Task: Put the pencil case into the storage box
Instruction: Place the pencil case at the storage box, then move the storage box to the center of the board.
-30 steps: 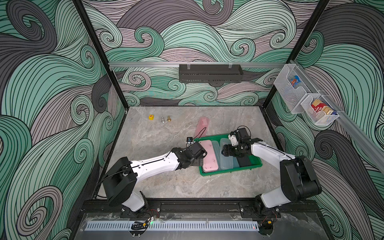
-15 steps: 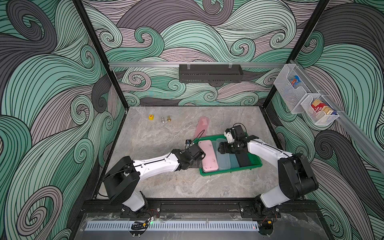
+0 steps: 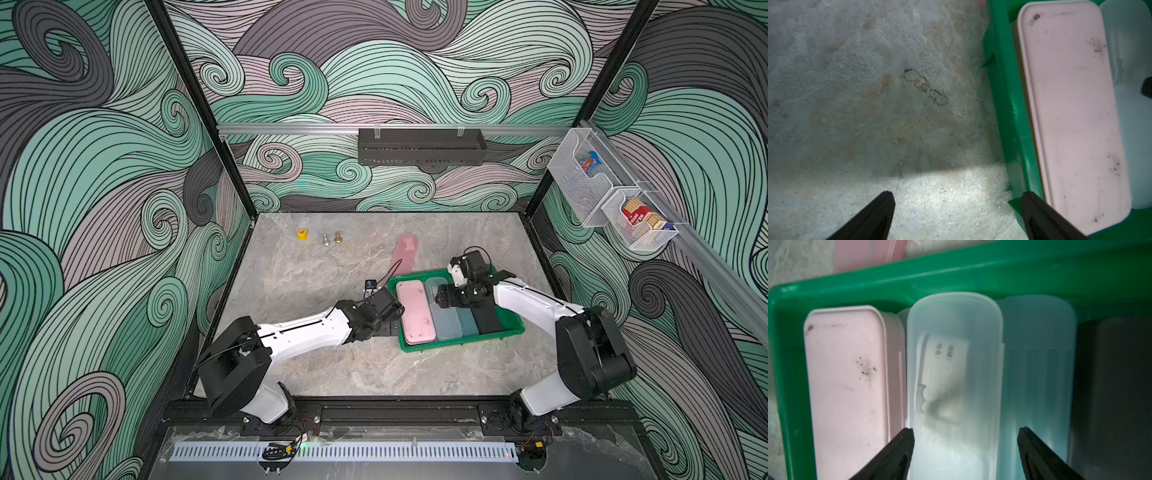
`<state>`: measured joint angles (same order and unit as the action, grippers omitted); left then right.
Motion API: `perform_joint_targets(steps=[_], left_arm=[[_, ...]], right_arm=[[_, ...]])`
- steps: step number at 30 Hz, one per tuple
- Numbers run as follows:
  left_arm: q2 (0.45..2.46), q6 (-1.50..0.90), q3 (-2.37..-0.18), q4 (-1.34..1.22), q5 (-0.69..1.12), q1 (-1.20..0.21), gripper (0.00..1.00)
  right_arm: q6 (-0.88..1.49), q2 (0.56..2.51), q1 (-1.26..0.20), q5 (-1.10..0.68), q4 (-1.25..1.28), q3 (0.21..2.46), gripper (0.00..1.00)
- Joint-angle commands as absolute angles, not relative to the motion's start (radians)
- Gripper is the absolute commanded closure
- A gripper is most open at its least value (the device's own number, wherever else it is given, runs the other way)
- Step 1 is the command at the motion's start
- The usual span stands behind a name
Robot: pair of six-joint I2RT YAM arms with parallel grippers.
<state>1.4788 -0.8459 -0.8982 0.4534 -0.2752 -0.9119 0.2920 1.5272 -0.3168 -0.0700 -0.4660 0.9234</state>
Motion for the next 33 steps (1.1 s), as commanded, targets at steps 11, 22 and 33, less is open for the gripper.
perform_joint_targets(steps=[11, 22, 33], left_arm=[[1.341, -0.756, -0.819, 0.423, -0.236, -0.81, 0.01], [1.369, -0.699, -0.781, 0.391, -0.093, -0.708, 0.01], [1.308, -0.683, -0.754, 0.435, -0.069, -0.654, 0.01]], right_arm=[[0.187, 1.496, 0.062, 0.08, -0.641, 1.036, 0.11], [0.184, 1.618, 0.101, 0.032, -0.621, 1.025, 0.17], [0.304, 1.519, -0.019, -0.089, -0.537, 0.855, 0.25]])
